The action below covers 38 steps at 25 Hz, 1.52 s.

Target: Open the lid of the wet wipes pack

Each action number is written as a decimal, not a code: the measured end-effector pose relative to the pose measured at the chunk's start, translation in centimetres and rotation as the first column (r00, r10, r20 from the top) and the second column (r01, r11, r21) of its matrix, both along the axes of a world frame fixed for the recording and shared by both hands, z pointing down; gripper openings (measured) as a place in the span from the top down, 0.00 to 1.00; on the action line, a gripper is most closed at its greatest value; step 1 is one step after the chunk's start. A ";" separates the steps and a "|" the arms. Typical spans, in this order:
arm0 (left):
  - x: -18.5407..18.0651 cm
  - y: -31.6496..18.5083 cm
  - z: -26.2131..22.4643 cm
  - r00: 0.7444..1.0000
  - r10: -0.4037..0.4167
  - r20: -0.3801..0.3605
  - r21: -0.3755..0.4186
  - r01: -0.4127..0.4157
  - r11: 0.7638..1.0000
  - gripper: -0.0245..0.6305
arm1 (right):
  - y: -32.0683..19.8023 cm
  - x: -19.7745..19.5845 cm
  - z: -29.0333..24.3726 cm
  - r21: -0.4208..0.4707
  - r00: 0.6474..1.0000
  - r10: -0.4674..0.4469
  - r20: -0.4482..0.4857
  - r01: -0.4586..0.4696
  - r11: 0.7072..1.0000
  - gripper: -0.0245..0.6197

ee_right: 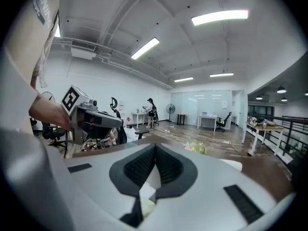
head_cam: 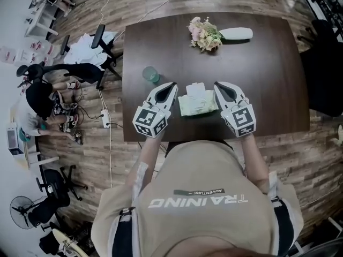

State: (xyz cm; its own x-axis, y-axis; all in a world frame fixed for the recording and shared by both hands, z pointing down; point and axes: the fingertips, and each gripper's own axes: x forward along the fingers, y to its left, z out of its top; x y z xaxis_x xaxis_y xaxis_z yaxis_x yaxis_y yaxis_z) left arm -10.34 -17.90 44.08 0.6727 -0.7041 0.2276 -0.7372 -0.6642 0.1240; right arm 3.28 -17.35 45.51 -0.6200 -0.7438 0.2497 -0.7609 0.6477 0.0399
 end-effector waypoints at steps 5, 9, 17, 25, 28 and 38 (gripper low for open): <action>0.0 -1.4 -5.0 0.999 0.020 -0.035 0.100 -0.017 0.995 0.95 | -0.4 -1.0 -4.5 0.067 1.000 0.009 0.028 -0.011 0.998 0.94; -0.3 -1.2 -9.4 0.998 0.034 -0.045 0.164 -0.026 0.986 0.95 | -0.1 -2.0 -6.9 0.100 1.000 0.023 -0.017 -0.021 0.995 0.94; -1.6 -1.3 -14.2 0.998 0.037 -0.044 0.269 -0.024 0.963 0.95 | -1.0 -3.1 -11.4 0.146 0.996 0.028 0.090 -0.041 0.988 0.94; -2.4 -0.3 -12.9 0.996 0.053 -0.068 0.228 -0.036 0.973 0.95 | -0.5 -4.2 -11.1 0.134 0.998 0.018 0.057 -0.026 0.991 0.94; -2.4 -0.4 -12.7 0.995 0.071 -0.073 0.234 -0.052 0.971 0.95 | -0.1 -4.0 -11.0 0.107 0.996 0.036 0.076 -0.044 0.993 0.94; -2.6 -0.3 -12.2 0.983 0.150 -0.107 0.256 -0.119 0.959 0.95 | 0.7 -5.1 -10.4 0.081 0.992 0.086 0.091 -0.094 0.992 0.94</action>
State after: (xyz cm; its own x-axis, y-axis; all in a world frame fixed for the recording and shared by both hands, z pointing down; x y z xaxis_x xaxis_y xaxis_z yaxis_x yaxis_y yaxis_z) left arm -12.91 -18.25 31.86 0.7768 -0.6289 -0.0330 -0.6283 -0.7775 0.0278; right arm -1.85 -16.61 35.10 -0.5664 -0.8137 0.1309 -0.8188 0.5737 0.0232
